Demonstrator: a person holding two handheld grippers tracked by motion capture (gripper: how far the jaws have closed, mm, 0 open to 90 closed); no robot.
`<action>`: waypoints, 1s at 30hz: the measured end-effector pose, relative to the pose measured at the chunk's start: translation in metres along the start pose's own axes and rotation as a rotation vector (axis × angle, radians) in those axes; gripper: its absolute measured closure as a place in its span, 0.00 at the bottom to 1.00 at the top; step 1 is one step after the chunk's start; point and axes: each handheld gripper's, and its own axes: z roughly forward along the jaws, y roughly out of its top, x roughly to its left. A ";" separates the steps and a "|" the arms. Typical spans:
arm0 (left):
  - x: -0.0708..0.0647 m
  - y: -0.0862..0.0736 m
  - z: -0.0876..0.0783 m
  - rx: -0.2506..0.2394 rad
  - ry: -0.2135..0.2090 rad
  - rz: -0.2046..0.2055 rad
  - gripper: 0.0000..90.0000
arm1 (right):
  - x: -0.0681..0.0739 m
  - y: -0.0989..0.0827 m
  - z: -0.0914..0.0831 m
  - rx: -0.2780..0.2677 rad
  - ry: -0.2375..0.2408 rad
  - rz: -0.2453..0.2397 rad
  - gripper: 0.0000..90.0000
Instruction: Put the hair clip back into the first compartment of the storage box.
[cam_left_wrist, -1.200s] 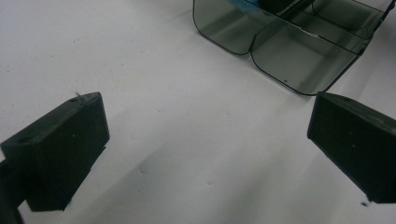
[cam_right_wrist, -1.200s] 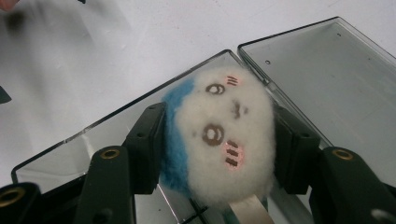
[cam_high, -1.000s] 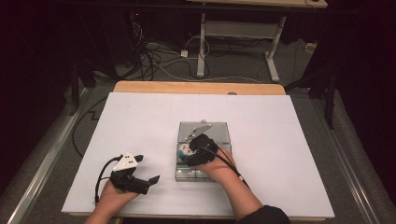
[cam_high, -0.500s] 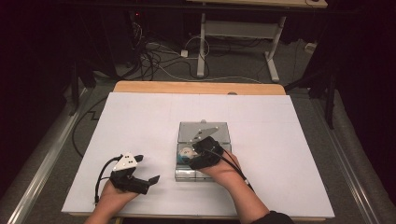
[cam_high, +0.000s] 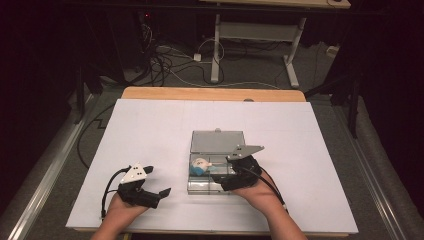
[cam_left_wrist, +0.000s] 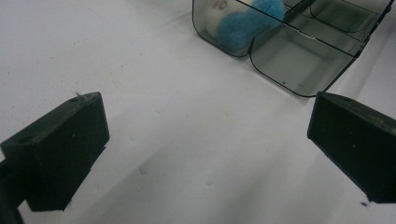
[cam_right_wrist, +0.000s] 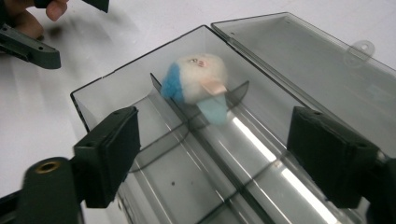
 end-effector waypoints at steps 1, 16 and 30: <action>0.000 0.000 0.000 -0.001 0.000 0.000 0.00 | -0.002 -0.006 -0.005 -0.015 0.001 0.017 0.17; 0.000 0.000 0.000 -0.005 0.002 0.000 0.00 | -0.011 -0.043 -0.033 -0.069 -0.059 0.061 0.03; 0.000 0.000 0.000 -0.007 0.007 -0.001 0.00 | -0.029 -0.076 -0.060 -0.116 -0.161 0.133 0.01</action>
